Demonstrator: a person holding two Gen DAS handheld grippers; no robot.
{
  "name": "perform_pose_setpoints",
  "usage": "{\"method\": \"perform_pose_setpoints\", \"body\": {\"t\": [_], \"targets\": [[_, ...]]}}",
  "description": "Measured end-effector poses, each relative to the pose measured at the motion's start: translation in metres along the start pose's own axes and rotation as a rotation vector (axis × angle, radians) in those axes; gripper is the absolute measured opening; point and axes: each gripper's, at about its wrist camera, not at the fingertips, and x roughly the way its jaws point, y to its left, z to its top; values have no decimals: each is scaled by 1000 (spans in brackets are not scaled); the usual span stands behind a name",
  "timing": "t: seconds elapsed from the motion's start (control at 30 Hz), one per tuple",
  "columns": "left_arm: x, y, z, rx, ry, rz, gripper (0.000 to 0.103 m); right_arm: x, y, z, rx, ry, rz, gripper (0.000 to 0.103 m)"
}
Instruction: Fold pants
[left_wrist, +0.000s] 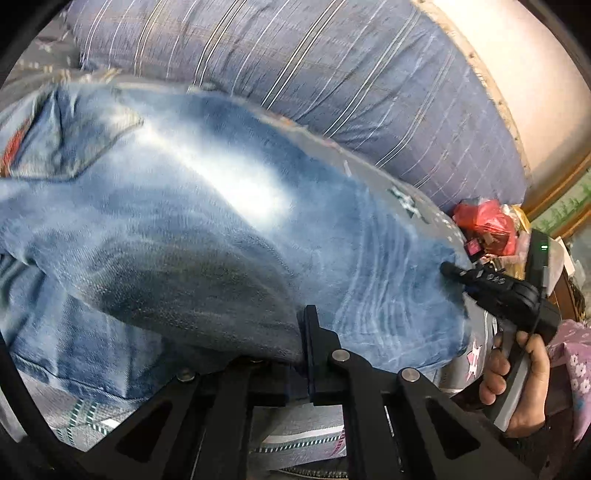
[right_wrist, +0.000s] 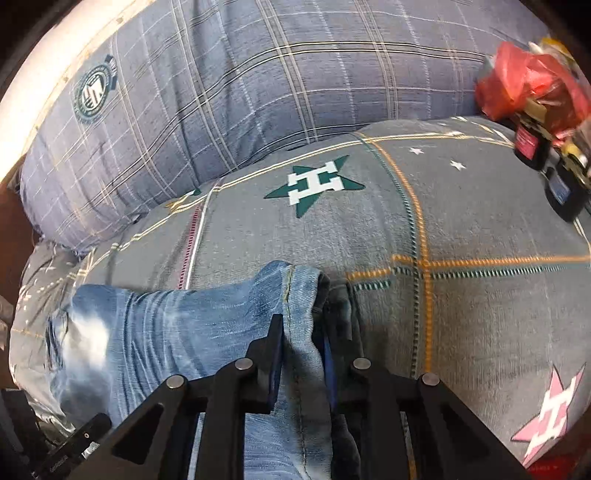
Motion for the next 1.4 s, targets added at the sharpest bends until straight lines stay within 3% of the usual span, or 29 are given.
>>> {"method": "perform_pose_setpoints", "body": {"t": [0.17,0.23,0.27,0.3,0.4,0.47,0.5,0.57,0.67,0.8,0.9,1.0,1.13,1.27,1.33,1.37,1.4], "targets": [[13,1,0,36,43,23,6,23,3,-1,-49,62,-69,27],[18,1,0,58,46,3,10,19,10,-5,-86,45,-101,42],[16,2,-1,73,41,-4,15,17,12,-7,-85,37,-118,63],[15,2,0,76,41,-8,20,11,13,-7,-85,11,-134,72],[5,2,5,63,38,-18,28,-24,14,-8,-81,-135,-159,76],[-2,6,11,51,43,-17,34,-40,14,-12,-52,-198,-144,76],[-8,11,11,47,49,-20,45,-47,16,-15,-43,-218,-109,76],[-20,23,18,25,49,-16,54,-60,26,-26,-41,-259,1,76],[-37,47,27,-18,44,-28,57,-71,59,-48,-86,-298,145,76],[-57,87,29,-99,16,-45,61,-67,107,-86,-120,-272,357,76],[-67,115,30,-182,-23,-32,63,-49,155,-112,-232,-192,436,76],[-68,136,33,-259,-37,-19,63,-34,197,-132,-397,-124,421,76],[-64,143,33,-270,-40,0,63,-20,229,-148,-536,-86,403,76],[-63,141,32,-256,-38,0,63,-7,263,-157,-689,-68,338,76],[-59,137,32,-248,-36,6,63,5,274,-169,-744,-85,263,76],[-58,137,33,-248,-35,7,63,12,275,-172,-745,-89,250,72],[-57,138,33,-247,-35,7,63,17,274,-177,-750,-86,231,48]]}}
